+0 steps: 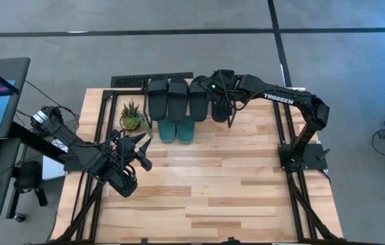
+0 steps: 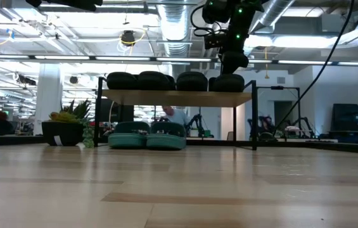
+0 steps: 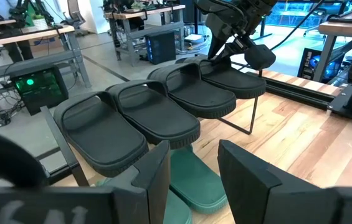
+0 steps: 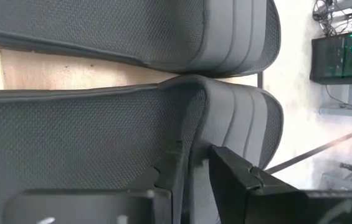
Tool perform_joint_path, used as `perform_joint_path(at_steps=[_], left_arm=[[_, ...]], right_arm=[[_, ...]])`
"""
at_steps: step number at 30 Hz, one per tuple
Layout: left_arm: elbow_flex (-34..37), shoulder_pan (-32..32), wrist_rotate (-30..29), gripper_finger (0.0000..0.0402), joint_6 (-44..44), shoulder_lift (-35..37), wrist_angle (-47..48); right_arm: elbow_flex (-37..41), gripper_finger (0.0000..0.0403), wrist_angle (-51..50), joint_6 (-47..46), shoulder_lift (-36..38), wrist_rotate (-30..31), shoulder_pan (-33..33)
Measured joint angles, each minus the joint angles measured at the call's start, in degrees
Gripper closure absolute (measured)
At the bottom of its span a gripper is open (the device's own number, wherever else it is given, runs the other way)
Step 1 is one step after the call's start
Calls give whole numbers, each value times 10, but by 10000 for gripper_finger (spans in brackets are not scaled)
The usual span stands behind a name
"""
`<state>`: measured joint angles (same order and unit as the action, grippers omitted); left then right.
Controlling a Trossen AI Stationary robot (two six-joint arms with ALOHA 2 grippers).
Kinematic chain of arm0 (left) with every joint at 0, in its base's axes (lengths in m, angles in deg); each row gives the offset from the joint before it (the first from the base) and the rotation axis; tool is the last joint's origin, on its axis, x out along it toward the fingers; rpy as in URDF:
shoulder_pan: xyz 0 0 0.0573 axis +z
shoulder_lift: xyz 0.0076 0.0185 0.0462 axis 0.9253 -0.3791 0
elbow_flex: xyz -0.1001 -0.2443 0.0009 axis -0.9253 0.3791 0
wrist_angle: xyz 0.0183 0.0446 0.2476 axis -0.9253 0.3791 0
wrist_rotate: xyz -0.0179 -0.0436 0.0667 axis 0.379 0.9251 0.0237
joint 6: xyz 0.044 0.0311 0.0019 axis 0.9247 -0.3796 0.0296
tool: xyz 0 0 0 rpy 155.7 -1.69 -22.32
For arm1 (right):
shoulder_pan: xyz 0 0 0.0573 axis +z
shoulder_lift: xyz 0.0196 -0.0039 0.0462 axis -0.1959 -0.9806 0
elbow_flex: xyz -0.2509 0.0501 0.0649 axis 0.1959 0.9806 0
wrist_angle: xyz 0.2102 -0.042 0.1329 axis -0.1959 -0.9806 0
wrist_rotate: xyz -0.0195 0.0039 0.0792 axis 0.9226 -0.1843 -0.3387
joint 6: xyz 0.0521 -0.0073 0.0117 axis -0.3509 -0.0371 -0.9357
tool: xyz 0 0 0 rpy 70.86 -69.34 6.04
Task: Pick and place slides into the shelf
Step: Put the black slide on the shelf
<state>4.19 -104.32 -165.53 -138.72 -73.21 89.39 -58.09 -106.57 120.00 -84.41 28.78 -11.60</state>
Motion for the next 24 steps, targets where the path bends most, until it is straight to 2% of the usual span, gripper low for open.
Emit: perform_joint_path(at_steps=[24], left_arm=[[0, 0, 1, 276, 1, 0, 0]], right_arm=[[0, 338, -1, -13, 4, -2, 3]])
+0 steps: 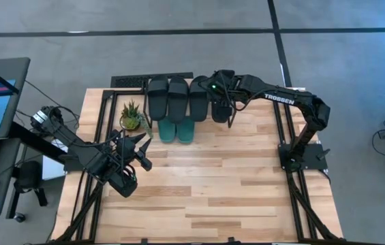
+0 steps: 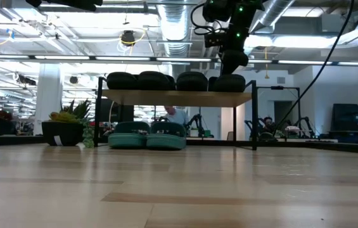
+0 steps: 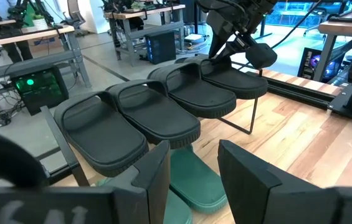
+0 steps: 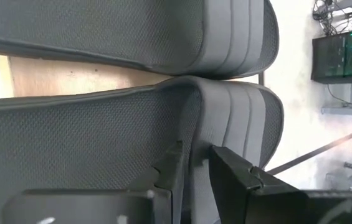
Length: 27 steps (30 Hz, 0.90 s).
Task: Pick and place slides into the shelf
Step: Put the black slide on the shelf, then return to Home Position
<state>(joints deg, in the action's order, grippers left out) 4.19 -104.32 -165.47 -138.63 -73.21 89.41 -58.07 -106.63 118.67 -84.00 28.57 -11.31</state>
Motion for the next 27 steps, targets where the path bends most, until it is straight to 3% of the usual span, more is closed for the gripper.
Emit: perform_joint_path(at_steps=[10, 21, 27], left_arm=[[0, 0, 2, 276, 0, 0, 0], [0, 0, 2, 276, 0, 0, 0], [0, 0, 1, 276, 0, 0, -2]], right_arm=[[0, 332, -9, -12, 5, -4, 2], [0, 243, -25, -18, 16, -4, 6], [0, 216, -27, -39, 16, 1, 8]])
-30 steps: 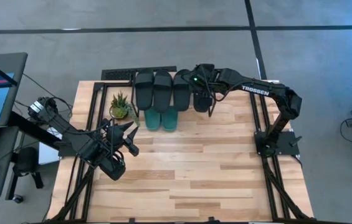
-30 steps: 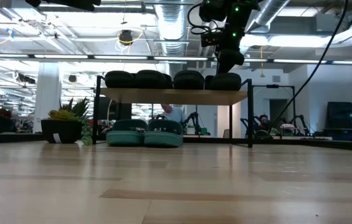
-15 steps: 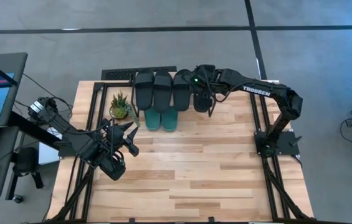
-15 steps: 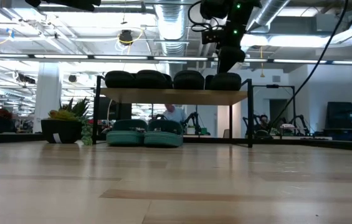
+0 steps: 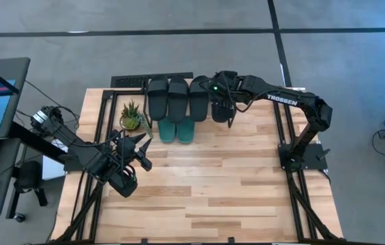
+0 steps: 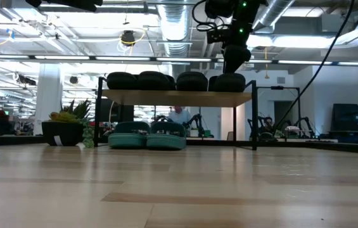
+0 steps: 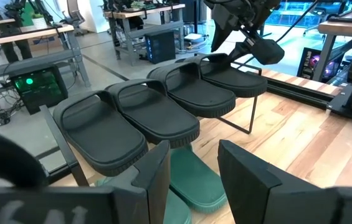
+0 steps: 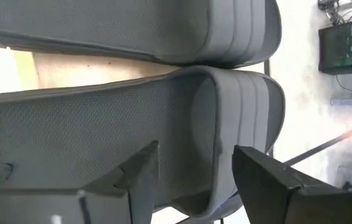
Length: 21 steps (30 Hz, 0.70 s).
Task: Pick and place slides into the shelf
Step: Return to Home Position
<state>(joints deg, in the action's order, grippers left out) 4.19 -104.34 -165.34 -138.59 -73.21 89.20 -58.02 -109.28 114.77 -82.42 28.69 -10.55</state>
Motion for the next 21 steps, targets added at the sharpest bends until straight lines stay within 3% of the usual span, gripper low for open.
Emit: perform_joint_path(at_steps=[9, 21], left_arm=[[0, 0, 0, 276, 0, 0, 0], [0, 0, 0, 276, 0, 0, 0]], right_arm=[[0, 220, -9, -8, 9, 29, 19], [0, 234, -22, -49, 99, 27, 52]])
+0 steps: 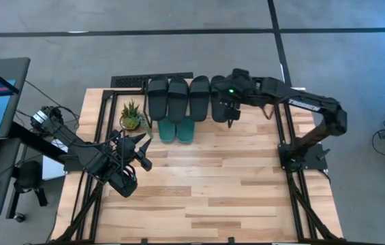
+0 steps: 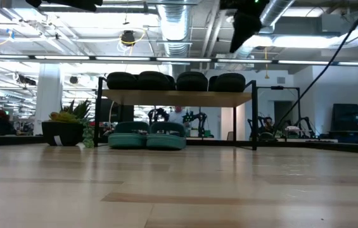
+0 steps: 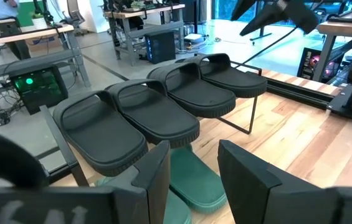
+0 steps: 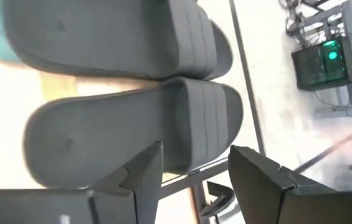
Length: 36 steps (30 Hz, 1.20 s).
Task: Pick and place slides into the shelf
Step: Return to Home Position
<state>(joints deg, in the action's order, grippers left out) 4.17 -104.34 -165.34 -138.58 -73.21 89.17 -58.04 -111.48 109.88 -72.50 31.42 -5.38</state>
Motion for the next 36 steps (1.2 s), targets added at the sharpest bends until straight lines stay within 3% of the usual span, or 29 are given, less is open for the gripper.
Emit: perform_joint_path(at_steps=[15, 23, 31, 36], left_arm=[[0, 0, 17, 276, 3, 0, -8], [0, 2, -38, 276, 0, 0, -9], [0, 3, -128, 276, -9, 0, -72], [-16, 4, -131, 276, 44, 0, -92]], right_arm=[[0, 234, 1, -141, 131, -13, 92], [0, 236, 51, -193, 212, -14, 149], [0, 234, 75, -199, 277, -16, 199], [0, 236, 78, -197, 302, -72, 224]])
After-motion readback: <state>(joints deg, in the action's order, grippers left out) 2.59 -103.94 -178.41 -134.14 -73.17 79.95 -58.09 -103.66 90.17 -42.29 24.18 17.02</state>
